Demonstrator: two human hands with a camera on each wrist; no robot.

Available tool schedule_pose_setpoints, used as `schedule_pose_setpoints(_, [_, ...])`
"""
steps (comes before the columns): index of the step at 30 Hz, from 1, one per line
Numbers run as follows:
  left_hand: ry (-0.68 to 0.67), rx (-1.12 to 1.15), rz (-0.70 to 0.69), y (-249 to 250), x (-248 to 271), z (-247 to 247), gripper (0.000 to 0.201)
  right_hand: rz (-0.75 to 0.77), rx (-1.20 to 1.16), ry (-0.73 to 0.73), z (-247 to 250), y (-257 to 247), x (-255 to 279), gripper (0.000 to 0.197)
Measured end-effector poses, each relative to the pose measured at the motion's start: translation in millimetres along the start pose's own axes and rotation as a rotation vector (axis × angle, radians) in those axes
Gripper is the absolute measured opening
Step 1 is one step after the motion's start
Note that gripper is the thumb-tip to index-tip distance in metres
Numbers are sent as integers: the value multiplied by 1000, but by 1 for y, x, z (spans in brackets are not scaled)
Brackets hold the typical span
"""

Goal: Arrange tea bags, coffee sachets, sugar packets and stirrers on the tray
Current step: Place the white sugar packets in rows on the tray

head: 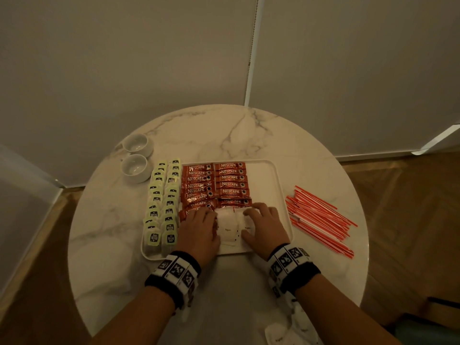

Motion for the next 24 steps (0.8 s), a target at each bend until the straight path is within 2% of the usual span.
schedule_pose_setpoints(6, [-13,-15,2,-29,9,4,35,39,69,146,15,-7,-38,36])
schedule_pose_setpoints(14, [11,-21,-37,-37,7,3,37,2,158,49,22,-6,-77,24])
schedule_pose_setpoints(17, [23,-10,-27,-34,5,9,31,13,179,31,19,-3,-81,23])
schedule_pose_setpoints(21, [88,140,43,-23,-9,22,24,44,187,43,19,-1,-84,24])
schedule_pose_setpoints(24, [132,250,71,-13,-27,34,11,62,231,6,22,-1,-87,26])
Point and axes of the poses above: each hand's wrist, its own x-axis away from the middle knuckle, its own z-axis out of the back of the hand, y = z × x, the point moved 2 cm from there along -x, towards the middle knuckle, and after that the axes turned 1 degree about -x, right-handed, at the moved point
